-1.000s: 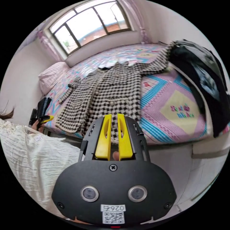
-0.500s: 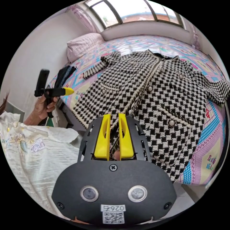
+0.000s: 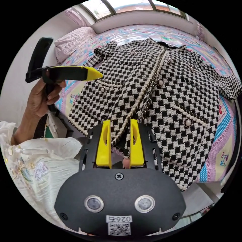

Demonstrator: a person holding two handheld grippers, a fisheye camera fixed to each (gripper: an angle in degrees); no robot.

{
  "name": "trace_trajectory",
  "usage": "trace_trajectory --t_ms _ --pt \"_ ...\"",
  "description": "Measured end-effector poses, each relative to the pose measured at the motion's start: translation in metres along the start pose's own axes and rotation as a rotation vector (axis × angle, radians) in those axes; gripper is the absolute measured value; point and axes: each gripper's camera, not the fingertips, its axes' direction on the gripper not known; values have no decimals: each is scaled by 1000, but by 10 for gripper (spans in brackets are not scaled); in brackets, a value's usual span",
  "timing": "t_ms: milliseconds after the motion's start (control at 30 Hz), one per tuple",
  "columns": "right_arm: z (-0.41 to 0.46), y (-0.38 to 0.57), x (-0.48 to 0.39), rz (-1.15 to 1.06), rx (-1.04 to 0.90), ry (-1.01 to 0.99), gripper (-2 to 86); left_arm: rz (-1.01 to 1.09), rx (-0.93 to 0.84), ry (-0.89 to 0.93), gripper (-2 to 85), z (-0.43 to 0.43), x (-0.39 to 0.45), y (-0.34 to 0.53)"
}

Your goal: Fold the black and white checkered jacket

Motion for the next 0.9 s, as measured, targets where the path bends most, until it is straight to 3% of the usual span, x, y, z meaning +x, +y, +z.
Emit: trace_trajectory --t_ms 400,567,700,767,833,900 --pt "4 8 8 66 68 122 -9 -7 -92 43 -1 4 -29 -15" --pt "-25 17 17 71 215 -62 -13 36 -148 33 86 7 -36 -44" --pt "-30 15 13 20 246 -64 -13 15 -249 161 151 24 -53 -78" --pt "-28 12 9 -4 256 -61 -13 13 -324 150 135 36 -57 -88" --pt "-27 9 6 -18 260 -55 -13 30 -431 44 47 52 -60 -95" --pt "-25 6 3 -36 255 -47 -13 69 -467 -29 23 56 -60 -98"
